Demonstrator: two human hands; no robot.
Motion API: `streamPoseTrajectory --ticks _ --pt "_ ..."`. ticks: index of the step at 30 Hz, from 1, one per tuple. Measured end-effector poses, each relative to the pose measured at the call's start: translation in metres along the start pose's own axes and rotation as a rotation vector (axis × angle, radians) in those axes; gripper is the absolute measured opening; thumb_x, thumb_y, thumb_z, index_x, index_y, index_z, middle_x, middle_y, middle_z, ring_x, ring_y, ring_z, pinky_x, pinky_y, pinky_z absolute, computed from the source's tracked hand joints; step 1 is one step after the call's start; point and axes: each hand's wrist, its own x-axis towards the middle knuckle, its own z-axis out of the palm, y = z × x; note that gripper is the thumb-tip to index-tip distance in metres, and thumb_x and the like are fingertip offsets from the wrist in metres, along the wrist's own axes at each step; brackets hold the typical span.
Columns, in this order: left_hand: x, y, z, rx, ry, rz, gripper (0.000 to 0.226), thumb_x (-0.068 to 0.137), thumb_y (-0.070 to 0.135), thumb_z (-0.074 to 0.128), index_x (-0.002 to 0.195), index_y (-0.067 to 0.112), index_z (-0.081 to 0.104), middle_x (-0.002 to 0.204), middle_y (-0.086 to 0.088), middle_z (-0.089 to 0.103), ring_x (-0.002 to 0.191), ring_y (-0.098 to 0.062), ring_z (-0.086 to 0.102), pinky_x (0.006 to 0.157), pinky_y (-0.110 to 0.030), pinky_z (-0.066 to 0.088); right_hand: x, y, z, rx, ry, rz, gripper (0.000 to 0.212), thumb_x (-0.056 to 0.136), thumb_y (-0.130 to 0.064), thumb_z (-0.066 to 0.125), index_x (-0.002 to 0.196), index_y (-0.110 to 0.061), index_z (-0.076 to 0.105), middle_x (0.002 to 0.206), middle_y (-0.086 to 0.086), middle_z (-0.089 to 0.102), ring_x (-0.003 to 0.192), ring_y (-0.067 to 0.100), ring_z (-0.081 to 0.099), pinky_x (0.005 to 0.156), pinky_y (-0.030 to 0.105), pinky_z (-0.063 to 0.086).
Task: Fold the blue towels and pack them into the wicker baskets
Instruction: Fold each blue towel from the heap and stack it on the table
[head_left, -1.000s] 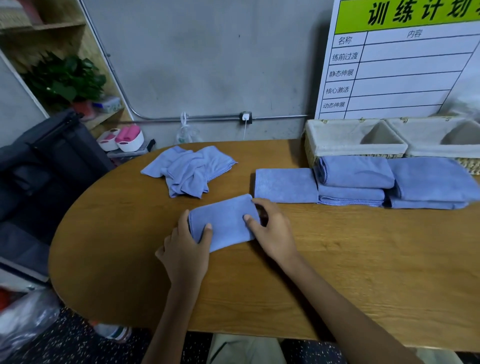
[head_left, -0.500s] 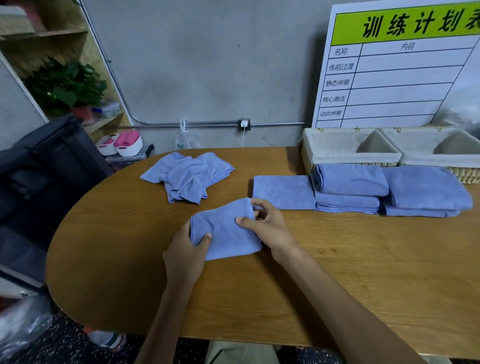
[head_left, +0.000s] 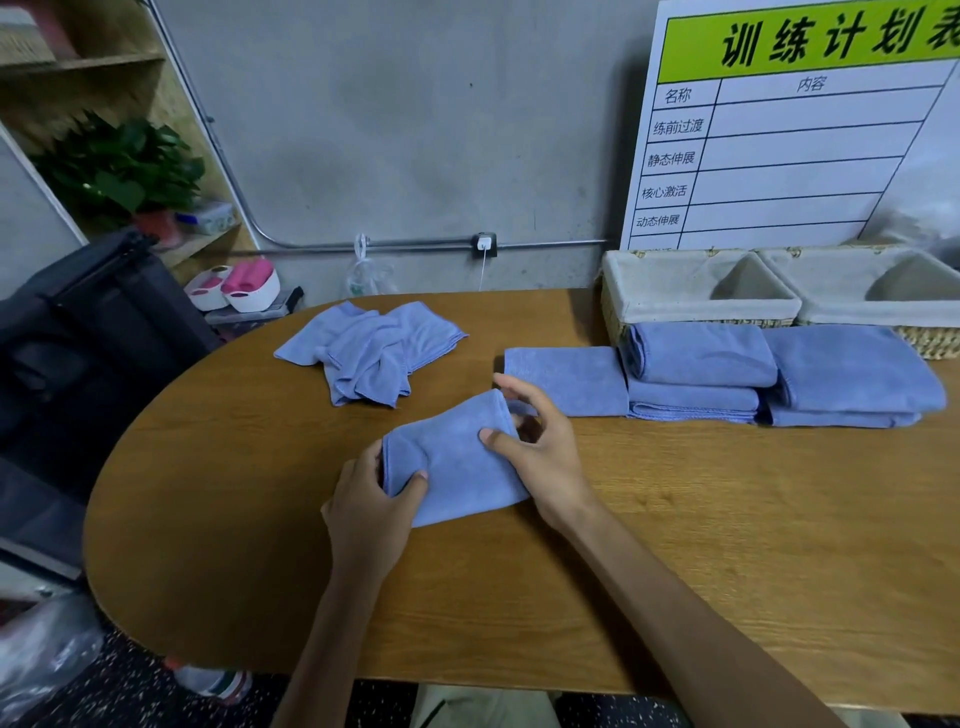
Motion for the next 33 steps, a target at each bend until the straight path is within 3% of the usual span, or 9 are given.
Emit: streamPoseTrajectory --ticks 8,10,12,15,18,21,24,28,33 --pt "0.025 0.014 -0.018 -0.766 -0.304 -0.089 0.06 0.088 0.057 0.066 0.137 0.023 0.057 0.133 0.005 0.066 0.127 -0.016 0.059 0.107 -0.043 0.045 0.014 -0.043 0.016 0.082 -0.211 -0.152 0.056 0.081 0.005 0.074 0.129 -0.023 0.064 0.13 0.005 0.059 0.094 0.009 0.059 0.087 0.033 0.052" --pt "0.029 0.029 -0.019 -1.019 -0.415 -0.196 0.044 0.096 0.048 0.056 0.129 0.019 0.06 0.12 0.001 0.073 0.114 -0.02 0.068 0.095 -0.04 0.054 0.024 -0.051 0.015 0.205 -0.189 -0.097 0.057 0.081 0.008 0.073 0.129 -0.022 0.063 0.129 0.004 0.063 0.094 0.013 0.063 0.086 0.038 0.056" --pt "0.038 0.042 -0.013 -1.166 -0.502 -0.278 0.031 0.1 0.038 0.047 0.12 0.018 0.06 0.107 -0.002 0.077 0.096 -0.019 0.074 0.09 -0.043 0.055 0.038 -0.058 0.006 0.212 -0.122 -0.073 0.056 0.082 0.01 0.071 0.13 -0.017 0.062 0.12 -0.003 0.066 0.081 0.004 0.062 0.076 0.025 0.054" --pt "0.061 0.063 -0.001 -1.039 -0.54 -0.13 0.061 0.093 0.027 0.066 0.149 0.02 0.042 0.142 -0.004 0.059 0.124 -0.022 0.062 0.105 -0.047 0.049 0.063 -0.06 -0.02 0.067 0.008 -0.08 0.05 0.084 0.005 0.072 0.129 -0.015 0.063 0.117 -0.003 0.064 0.086 0.0 0.063 0.078 0.017 0.05" --pt "0.084 0.093 0.022 -0.914 -0.477 -0.026 0.088 0.089 0.015 0.073 0.158 0.035 0.021 0.148 0.01 0.047 0.129 -0.013 0.056 0.1 -0.034 0.054 0.088 -0.056 -0.057 -0.126 0.125 -0.093 0.042 0.086 -0.003 0.073 0.126 -0.016 0.065 0.105 -0.011 0.063 0.092 -0.007 0.06 0.082 0.014 0.047" --pt "0.102 0.128 0.048 -0.831 -0.482 0.108 0.084 0.09 0.018 0.075 0.155 0.04 0.027 0.148 0.015 0.042 0.132 -0.007 0.049 0.099 -0.029 0.054 0.112 -0.054 -0.09 -0.304 0.229 -0.067 0.039 0.088 -0.012 0.072 0.126 -0.015 0.064 0.104 -0.008 0.061 0.09 0.003 0.062 0.083 0.021 0.051" --pt "0.115 0.147 0.072 -0.683 -0.489 0.126 0.076 0.095 0.019 0.069 0.155 0.036 0.027 0.153 0.013 0.032 0.133 -0.006 0.04 0.074 -0.013 0.055 0.129 -0.045 -0.11 -0.723 0.256 -0.115 0.036 0.087 -0.013 0.069 0.122 -0.016 0.062 0.118 0.007 0.048 0.091 0.026 0.059 0.086 0.035 0.049" --pt "0.118 0.143 0.105 -0.44 -0.505 0.077 0.069 0.099 0.024 0.063 0.156 0.032 0.026 0.159 0.008 0.026 0.133 -0.014 0.037 0.077 -0.035 0.058 0.131 -0.024 -0.116 -1.375 0.125 -0.075 0.031 0.085 -0.002 0.053 0.111 -0.016 0.06 0.129 0.012 0.042 0.101 0.035 0.051 0.072 0.039 0.038" --pt "0.119 0.143 0.117 -0.489 -0.421 0.017 0.062 0.098 0.021 0.063 0.152 0.033 0.034 0.153 0.006 0.033 0.119 -0.019 0.046 0.055 -0.03 0.056 0.126 -0.005 -0.099 -1.336 0.091 -0.43 0.032 0.086 -0.02 0.043 0.097 -0.007 0.07 0.117 0.016 0.059 0.088 0.039 0.057 0.069 0.041 0.04"
